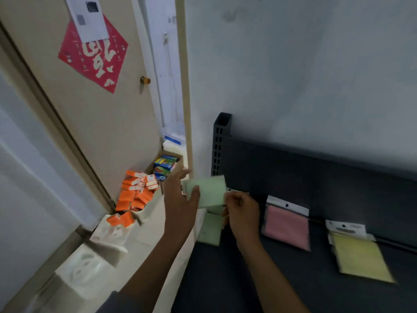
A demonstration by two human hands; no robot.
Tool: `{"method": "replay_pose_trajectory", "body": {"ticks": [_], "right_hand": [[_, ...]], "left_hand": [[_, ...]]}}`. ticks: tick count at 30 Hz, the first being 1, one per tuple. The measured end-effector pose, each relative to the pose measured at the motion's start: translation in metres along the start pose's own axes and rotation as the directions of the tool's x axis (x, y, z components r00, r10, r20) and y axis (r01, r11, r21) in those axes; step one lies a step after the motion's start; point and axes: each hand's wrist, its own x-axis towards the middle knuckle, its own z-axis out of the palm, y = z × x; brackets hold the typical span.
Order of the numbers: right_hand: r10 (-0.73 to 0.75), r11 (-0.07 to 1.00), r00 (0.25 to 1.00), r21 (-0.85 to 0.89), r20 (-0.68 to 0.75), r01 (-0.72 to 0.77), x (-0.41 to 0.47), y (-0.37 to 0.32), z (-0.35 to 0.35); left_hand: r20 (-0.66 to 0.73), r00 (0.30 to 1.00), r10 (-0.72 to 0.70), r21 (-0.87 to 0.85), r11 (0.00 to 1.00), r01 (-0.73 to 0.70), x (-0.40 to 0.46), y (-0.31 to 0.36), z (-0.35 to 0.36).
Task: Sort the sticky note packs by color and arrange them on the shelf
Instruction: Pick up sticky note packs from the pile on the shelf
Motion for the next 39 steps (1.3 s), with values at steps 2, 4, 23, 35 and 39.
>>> {"method": "replay_pose_trajectory", "body": {"ticks": [2, 4, 23, 35, 39], "right_hand": [[-0.015, 0.999, 0.994, -0.034, -0.113, 0.012, 0.001, 0.006, -0.007], [-0.021, 0.998, 0.979, -0.064, -0.204, 0.008, -0.003, 0.014, -0.011], [-0.159, 0.856, 0.963, -0.516, -0.217, 0.025, -0.006, 0.033, -0.003], [-0.254, 0.915, 0.856, -0.399, -0.449, 0.062, -0.044, 0.017, -0.064], [-0.289, 0.913, 0.793, -0.404, -0.537, 0.059, -0.071, 0.013, -0.128]], "left_hand": [[0.111, 0.992, -0.061, -0.09, 0.993, 0.072, 0.006, -0.004, 0.013], [0.234, 0.97, -0.071, -0.134, 0.985, 0.105, 0.005, -0.007, 0.023], [0.647, 0.761, 0.042, 0.152, 0.971, -0.183, 0.005, -0.041, 0.03], [0.576, 0.694, 0.432, -0.041, 0.863, -0.504, -0.036, 0.031, 0.073], [0.618, 0.563, 0.548, -0.168, 0.792, -0.587, -0.072, 0.069, 0.106]]}}
